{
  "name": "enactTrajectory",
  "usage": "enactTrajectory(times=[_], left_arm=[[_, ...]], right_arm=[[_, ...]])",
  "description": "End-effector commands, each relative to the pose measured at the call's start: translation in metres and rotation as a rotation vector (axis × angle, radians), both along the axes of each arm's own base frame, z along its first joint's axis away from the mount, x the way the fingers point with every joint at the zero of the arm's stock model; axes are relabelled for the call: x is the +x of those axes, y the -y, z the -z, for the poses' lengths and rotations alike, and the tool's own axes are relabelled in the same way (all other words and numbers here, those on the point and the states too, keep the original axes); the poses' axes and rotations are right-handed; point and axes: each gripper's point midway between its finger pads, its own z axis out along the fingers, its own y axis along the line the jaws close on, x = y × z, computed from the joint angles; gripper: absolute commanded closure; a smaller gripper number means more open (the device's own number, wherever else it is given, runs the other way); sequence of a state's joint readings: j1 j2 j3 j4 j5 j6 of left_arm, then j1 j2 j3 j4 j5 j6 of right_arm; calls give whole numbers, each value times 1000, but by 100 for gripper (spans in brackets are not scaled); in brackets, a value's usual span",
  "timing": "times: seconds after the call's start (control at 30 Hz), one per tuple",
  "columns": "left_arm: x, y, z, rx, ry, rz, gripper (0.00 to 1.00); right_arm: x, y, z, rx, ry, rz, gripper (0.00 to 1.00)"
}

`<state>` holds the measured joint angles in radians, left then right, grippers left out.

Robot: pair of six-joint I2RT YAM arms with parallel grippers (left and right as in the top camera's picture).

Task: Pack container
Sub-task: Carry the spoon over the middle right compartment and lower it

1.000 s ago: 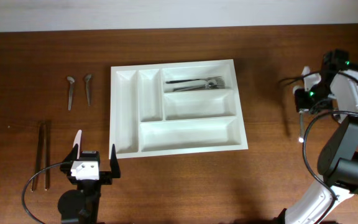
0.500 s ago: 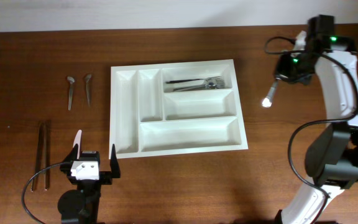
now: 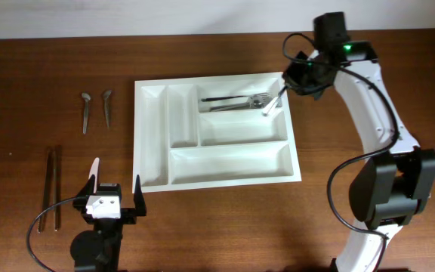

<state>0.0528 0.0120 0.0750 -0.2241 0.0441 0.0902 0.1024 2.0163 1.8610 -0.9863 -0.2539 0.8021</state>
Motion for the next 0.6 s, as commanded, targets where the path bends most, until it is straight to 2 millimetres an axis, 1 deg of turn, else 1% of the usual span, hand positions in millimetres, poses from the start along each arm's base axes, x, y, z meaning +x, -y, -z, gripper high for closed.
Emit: enactTrajectory(times=[0.0,0.1,0.23,0.43,0.57], left_arm=[[0,-2,1,18,1,-9,1],[0,-2,1,18,1,-9,1],[0,-2,1,18,0,-10,1],[0,-2,1,18,1,-9,1],[0,-2,1,18,0,-9,1]], right_arm=[[2,-16,-7,109,-60,205,96],[-4,-28,-5,173,-129,338,96],[-13,-44,-3,228,-211,471,96],[-26,-81,-2,248,-256,512,96],[-33,-98,1,210,-243,553,96]])
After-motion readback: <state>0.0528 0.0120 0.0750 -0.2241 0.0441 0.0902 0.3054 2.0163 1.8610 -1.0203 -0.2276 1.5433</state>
